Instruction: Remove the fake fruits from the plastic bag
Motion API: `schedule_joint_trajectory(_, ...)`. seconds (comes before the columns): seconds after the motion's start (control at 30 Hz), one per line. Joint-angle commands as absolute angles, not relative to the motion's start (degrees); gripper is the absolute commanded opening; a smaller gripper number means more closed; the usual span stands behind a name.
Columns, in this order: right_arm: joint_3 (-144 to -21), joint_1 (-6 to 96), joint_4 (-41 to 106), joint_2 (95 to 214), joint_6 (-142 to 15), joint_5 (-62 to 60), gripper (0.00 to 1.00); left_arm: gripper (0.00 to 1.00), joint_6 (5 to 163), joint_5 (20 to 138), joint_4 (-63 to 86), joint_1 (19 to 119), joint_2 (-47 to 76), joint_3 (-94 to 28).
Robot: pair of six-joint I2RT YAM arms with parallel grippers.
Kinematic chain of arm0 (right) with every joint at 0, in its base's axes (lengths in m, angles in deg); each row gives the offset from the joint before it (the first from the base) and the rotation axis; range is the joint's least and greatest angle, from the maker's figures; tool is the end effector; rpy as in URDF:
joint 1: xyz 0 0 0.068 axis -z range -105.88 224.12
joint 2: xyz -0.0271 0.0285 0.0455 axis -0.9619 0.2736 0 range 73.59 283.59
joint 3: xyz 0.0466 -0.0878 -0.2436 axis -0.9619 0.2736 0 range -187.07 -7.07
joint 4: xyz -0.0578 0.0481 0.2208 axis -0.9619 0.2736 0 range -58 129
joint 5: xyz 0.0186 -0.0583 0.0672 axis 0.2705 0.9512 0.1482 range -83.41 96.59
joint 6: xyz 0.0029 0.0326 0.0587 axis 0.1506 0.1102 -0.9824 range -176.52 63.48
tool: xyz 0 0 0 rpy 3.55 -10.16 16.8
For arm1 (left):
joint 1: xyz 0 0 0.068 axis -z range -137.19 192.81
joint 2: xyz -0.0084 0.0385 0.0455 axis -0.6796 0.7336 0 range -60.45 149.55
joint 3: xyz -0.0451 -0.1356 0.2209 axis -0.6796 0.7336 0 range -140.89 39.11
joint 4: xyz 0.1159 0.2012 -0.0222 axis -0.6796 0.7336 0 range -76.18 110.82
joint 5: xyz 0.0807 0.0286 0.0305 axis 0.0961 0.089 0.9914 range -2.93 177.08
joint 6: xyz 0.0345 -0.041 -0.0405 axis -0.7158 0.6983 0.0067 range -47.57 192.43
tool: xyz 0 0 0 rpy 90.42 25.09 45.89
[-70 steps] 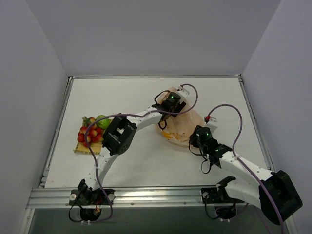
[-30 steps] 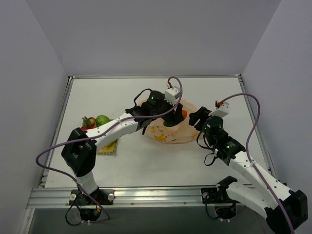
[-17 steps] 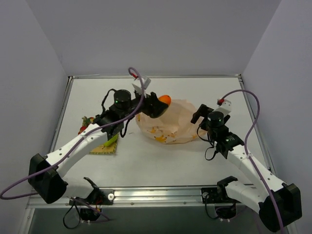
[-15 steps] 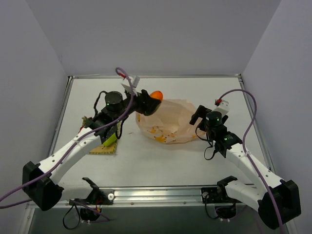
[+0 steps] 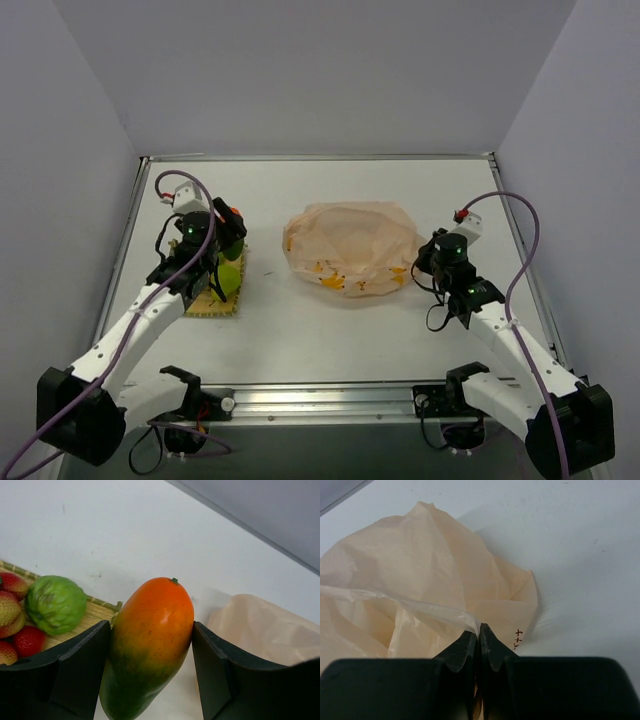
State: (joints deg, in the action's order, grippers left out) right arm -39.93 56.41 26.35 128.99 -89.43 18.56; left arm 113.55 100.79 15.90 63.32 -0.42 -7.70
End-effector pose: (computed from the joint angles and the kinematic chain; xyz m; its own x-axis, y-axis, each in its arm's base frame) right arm 0.2111 0.0557 0.2589 -0.2913 0.4650 -0.8360 0.0592 0.8810 0.4694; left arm 0.2268 -0.0711 0.3096 -0.2693 -0.5815 -0.7677 -0.0676 0.8066 -0.5872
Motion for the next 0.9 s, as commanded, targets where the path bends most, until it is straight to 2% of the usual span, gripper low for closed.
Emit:
schedule_joint_trajectory(0.0,-38.89,56.81,26.63,125.72,-89.39,19.6,0.01,0.03,114.36,106.58,18.04,63.11,4.14,-9.75)
schedule_joint_trajectory(0.5,-37.3,56.72,26.9,122.64,-88.86,15.56,0.01,0.03,109.7,110.98,15.84,63.2,19.61,-12.65)
schedule_joint_trajectory(0.7,-36.95,56.63,26.73,122.72,-88.6,15.38,0.01,0.03,109.69,113.25,17.94,63.46,19.53,-11.87)
schedule_joint_trajectory(0.87,-36.51,56.63,25.67,123.07,-88.86,14.94,0.02,0.11,107.94,116.07,22.6,64.6,20.4,-13.36)
